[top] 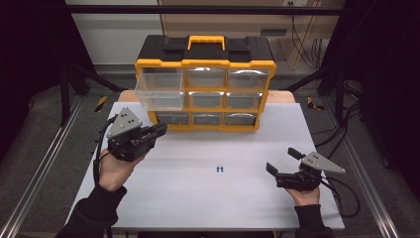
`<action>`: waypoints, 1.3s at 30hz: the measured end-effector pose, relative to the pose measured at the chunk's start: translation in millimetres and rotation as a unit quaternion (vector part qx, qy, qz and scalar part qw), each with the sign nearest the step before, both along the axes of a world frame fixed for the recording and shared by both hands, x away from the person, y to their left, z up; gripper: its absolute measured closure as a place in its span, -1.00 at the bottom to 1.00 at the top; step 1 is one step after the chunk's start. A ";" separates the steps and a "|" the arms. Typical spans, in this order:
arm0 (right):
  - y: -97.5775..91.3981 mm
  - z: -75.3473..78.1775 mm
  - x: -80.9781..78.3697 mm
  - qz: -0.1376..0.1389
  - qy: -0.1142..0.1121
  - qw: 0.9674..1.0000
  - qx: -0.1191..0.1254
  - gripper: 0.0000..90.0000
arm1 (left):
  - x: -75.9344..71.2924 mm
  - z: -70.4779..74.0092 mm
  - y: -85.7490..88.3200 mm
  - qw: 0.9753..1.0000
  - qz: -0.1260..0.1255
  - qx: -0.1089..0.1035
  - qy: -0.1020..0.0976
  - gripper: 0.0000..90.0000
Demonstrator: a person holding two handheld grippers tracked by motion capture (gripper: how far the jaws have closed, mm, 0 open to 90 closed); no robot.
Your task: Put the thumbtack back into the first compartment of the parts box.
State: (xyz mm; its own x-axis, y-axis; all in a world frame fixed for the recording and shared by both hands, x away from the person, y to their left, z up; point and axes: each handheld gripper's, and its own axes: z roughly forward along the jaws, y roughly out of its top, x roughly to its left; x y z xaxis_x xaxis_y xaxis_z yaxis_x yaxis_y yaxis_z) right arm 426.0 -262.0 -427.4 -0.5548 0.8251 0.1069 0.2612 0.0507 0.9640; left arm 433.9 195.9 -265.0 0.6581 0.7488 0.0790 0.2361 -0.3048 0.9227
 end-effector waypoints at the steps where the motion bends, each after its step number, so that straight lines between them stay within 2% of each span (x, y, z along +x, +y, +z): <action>1: 0.1 0.1 -0.2 0.000 0.001 1.000 0.001 -0.98 | 1.2 4.0 1.0 1.000 -0.001 -0.003 -0.007 0.88; 6: -0.1 0.0 -0.2 0.000 0.001 1.000 0.000 -0.98 | 8.0 20.2 1.8 1.000 0.005 -0.003 -0.015 0.87; 8: -0.3 0.0 -0.3 0.000 0.001 1.000 0.000 -0.98 | 11.3 24.6 0.5 1.000 0.007 -0.002 -0.009 0.88; 10: -0.6 0.0 -0.2 0.002 0.000 1.000 0.000 -0.98 | 15.9 29.3 -0.5 1.000 0.009 0.004 -0.014 0.88; 24: -1.0 0.5 0.1 0.000 -0.002 1.000 0.001 -0.98 | 42.9 58.5 -2.0 0.999 0.035 0.000 -0.031 0.88; 30: -0.6 0.2 0.2 0.001 -0.001 1.000 0.001 -0.98 | 59.3 60.0 -2.7 0.998 0.050 0.007 -0.030 0.88; 33: -0.9 0.4 0.2 0.002 -0.003 1.000 0.002 -0.98 | 67.8 57.9 -2.2 0.998 0.054 0.001 -0.029 0.88; 37: -1.2 0.2 0.4 0.002 -0.003 1.000 -0.001 -0.98 | 78.9 54.0 -2.3 0.997 0.065 0.012 -0.027 0.87; 39: -1.0 0.3 0.5 0.001 -0.001 1.000 -0.001 -0.98 | 83.9 51.7 -1.3 0.997 0.070 0.009 -0.024 0.87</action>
State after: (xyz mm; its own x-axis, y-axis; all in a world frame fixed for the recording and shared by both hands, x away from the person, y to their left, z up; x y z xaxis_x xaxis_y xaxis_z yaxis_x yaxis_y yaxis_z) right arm 426.5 -263.0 -427.2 -0.5570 0.8239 0.1045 0.2587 0.0526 0.9645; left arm 517.8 194.6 -213.2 0.5429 0.8308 0.1223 0.2329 -0.2889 0.9286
